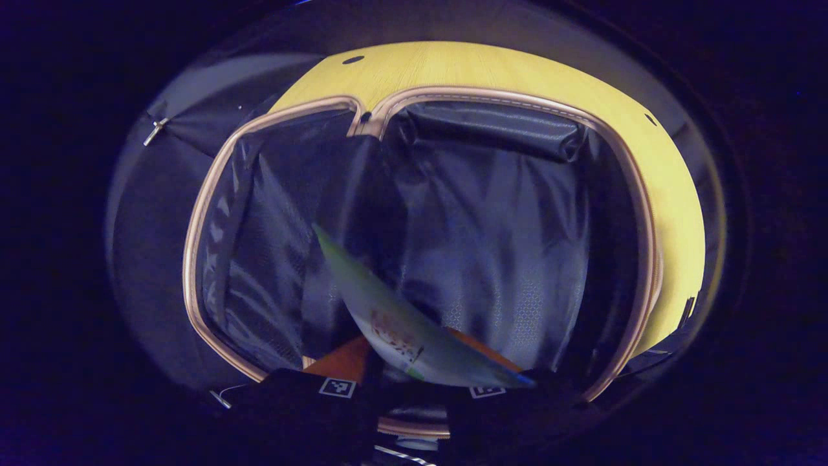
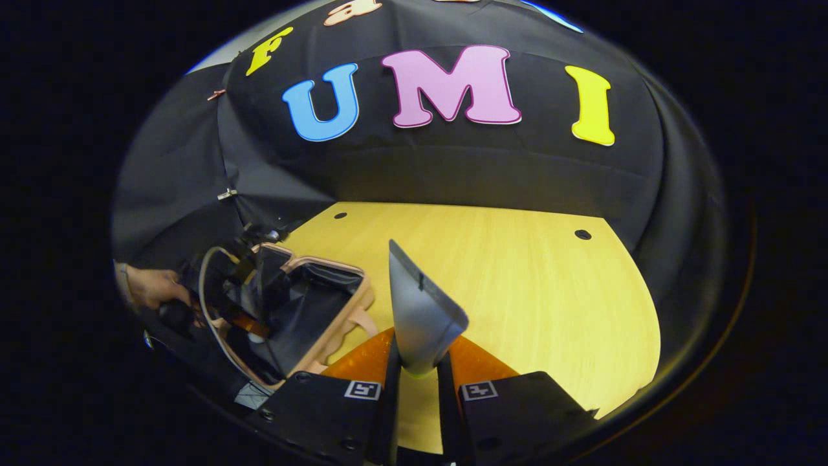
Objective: First open the suitcase, pack the skin care products into it, and then close the suitcase.
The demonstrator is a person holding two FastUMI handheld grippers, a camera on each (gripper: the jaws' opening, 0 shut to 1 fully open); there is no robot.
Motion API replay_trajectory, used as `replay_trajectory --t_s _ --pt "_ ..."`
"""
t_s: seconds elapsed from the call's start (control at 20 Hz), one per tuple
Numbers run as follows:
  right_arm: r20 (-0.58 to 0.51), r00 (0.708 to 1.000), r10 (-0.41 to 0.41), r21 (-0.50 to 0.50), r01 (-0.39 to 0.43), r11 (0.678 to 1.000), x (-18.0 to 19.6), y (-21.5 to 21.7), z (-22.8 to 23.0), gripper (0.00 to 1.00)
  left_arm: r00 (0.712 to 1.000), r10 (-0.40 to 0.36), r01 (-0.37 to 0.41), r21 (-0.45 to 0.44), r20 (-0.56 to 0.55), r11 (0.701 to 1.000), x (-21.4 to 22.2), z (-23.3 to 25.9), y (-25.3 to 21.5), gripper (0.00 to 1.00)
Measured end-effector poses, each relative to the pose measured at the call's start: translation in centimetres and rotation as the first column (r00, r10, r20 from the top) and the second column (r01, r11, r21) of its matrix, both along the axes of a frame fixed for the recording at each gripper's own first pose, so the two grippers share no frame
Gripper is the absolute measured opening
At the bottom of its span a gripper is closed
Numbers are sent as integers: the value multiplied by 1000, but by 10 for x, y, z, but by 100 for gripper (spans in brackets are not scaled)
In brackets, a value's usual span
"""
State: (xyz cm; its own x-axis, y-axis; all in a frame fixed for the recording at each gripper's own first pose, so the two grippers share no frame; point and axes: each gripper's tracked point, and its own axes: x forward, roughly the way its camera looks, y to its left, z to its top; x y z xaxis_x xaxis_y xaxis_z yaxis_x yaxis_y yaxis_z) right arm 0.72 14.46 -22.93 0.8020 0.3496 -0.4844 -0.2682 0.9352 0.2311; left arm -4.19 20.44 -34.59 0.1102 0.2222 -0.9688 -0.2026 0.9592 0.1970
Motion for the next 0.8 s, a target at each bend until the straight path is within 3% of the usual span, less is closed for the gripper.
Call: replay_trajectory --t_s 0.2,0.25,0.3,0.35,0.4,0.55,0.7,0.8 --pt "29 1000 -2 -10 3 1000 -11 44 16 30 998 -62 62 -56 -1 996 -2 -13 -9 53" --pt "21 1000 -2 -1 2 1000 -14 56 17 30 996 -86 88 -89 28 992 1 -10 -17 66" --pt "7 1000 -1 7 1 1000 -18 67 17 30 992 -109 115 -104 58 988 2 -2 -20 72" --pt "-13 1000 8 14 -8 1000 -20 78 15 30 987 -133 143 -118 93 983 3 8 -21 86" --pt "-29 999 21 16 -20 1000 -21 91 16 30 978 -156 174 -132 139 976 6 22 -21 90" --pt "-113 989 91 39 -87 995 -28 134 9 30 928 -200 257 -152 313 954 14 72 -9 90" --pt "-301 945 125 170 -75 982 -28 190 -17 30 859 -179 292 -172 479 941 10 116 23 90" --pt "-420 895 152 196 -75 978 -25 221 -55 30 840 -138 262 -168 525 950 0 128 60 91"
